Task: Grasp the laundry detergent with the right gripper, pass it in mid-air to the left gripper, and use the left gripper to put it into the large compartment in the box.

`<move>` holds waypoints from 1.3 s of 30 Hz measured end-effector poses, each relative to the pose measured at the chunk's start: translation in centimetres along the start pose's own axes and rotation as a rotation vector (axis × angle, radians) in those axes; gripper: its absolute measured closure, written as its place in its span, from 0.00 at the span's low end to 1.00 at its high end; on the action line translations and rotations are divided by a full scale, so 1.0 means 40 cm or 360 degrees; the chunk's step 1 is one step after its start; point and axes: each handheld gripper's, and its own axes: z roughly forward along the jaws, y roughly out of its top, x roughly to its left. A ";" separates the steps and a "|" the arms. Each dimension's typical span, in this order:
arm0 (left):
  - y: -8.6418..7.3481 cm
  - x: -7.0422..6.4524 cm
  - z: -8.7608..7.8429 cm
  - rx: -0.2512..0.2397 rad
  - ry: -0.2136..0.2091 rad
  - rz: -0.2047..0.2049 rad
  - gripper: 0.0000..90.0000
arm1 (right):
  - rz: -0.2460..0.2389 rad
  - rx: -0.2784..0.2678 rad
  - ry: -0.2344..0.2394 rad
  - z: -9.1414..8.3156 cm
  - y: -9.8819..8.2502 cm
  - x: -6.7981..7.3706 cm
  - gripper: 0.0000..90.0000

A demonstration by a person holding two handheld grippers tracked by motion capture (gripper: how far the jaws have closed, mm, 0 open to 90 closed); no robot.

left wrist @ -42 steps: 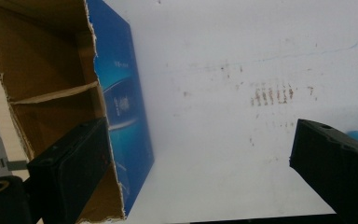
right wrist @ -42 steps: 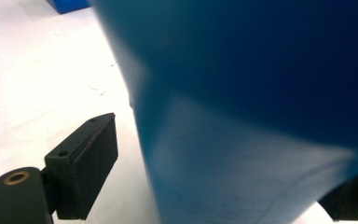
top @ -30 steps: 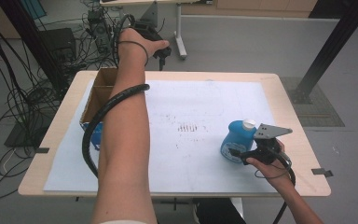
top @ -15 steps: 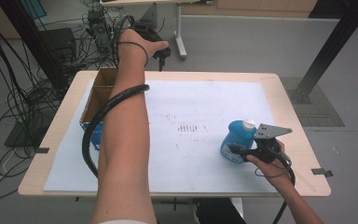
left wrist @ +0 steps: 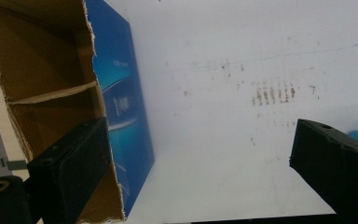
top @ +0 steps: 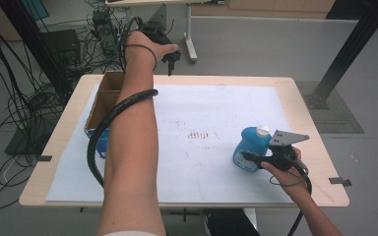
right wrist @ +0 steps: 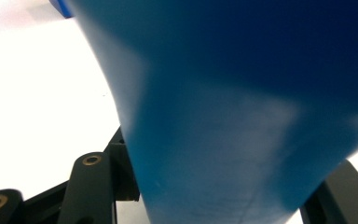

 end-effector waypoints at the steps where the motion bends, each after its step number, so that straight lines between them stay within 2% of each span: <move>1: 0.000 0.000 0.000 -0.0003 -0.0001 -0.0003 0.06 | 0.0002 0.0001 0.0001 0.000 0.000 0.000 0.47; 39: -0.003 -0.002 0.000 0.0006 0.0015 0.0004 0.06 | 0.0000 0.0013 0.0001 0.000 0.003 0.000 0.48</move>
